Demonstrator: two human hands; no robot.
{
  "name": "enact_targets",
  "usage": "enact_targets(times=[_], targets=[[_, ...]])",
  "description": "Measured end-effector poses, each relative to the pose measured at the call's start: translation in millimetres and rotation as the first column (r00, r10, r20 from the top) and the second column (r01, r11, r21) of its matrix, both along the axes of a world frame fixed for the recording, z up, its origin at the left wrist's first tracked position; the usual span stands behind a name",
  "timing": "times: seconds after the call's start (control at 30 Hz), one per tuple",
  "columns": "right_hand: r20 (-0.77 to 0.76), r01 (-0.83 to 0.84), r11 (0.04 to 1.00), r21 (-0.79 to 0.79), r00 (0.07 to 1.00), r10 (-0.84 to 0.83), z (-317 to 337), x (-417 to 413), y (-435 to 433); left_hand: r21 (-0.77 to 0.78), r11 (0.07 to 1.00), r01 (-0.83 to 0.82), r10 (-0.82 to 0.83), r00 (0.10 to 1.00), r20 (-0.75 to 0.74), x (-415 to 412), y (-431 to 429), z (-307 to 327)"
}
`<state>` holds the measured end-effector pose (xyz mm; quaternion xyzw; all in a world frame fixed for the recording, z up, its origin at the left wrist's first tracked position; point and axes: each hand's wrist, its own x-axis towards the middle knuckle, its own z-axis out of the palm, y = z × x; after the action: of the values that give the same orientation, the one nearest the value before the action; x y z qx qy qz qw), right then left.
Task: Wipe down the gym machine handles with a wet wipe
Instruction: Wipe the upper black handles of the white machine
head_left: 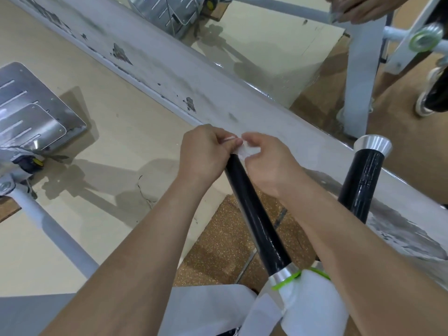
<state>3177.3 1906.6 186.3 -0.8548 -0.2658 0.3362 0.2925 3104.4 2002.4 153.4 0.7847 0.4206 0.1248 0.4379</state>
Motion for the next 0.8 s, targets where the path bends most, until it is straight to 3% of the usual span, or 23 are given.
enact_targets(times=[0.13, 0.17, 0.3, 0.47, 0.53, 0.63, 0.8], targets=[[0.048, 0.069, 0.997, 0.020, 0.996, -0.070, 1.7, 4.7, 9.9, 0.083, 0.929, 0.362, -0.349, 0.927, -0.140, -11.3, 0.3, 6.4], [0.035, 0.069, 0.998, -0.001, 0.997, -0.069, 0.3, 6.2, 12.6, 0.085, 0.931, 0.356, -0.343, 0.929, -0.136, -13.7, 0.1, 5.1], [-0.005, 0.165, 0.986, 0.014, 0.986, -0.165, -6.5, 13.7, 28.1, 0.051, 0.998, 0.029, -0.027, 0.999, -0.044, -3.4, 4.8, 1.1], [-0.104, 0.186, 0.982, 0.005, 0.977, -0.185, -5.9, 18.6, 31.2, 0.025, 0.989, 0.143, -0.143, 0.990, -0.022, -11.5, 4.7, 5.3], [-0.018, 0.196, 0.980, 0.009, 0.980, -0.196, -14.9, 16.3, 30.9, -0.090, 0.995, 0.050, -0.043, 0.996, 0.082, -24.4, 2.4, 3.4], [0.064, 0.218, 0.976, -0.003, 0.974, -0.218, -29.8, 16.8, 39.1, -0.187, 0.976, -0.109, 0.128, 0.988, 0.092, -37.9, -3.4, -3.3], [-0.090, 0.274, 0.959, 0.067, 0.959, -0.268, -20.3, 26.4, 35.6, -0.381, 0.897, -0.224, 0.310, 0.934, 0.180, -46.7, -7.8, -1.7]])
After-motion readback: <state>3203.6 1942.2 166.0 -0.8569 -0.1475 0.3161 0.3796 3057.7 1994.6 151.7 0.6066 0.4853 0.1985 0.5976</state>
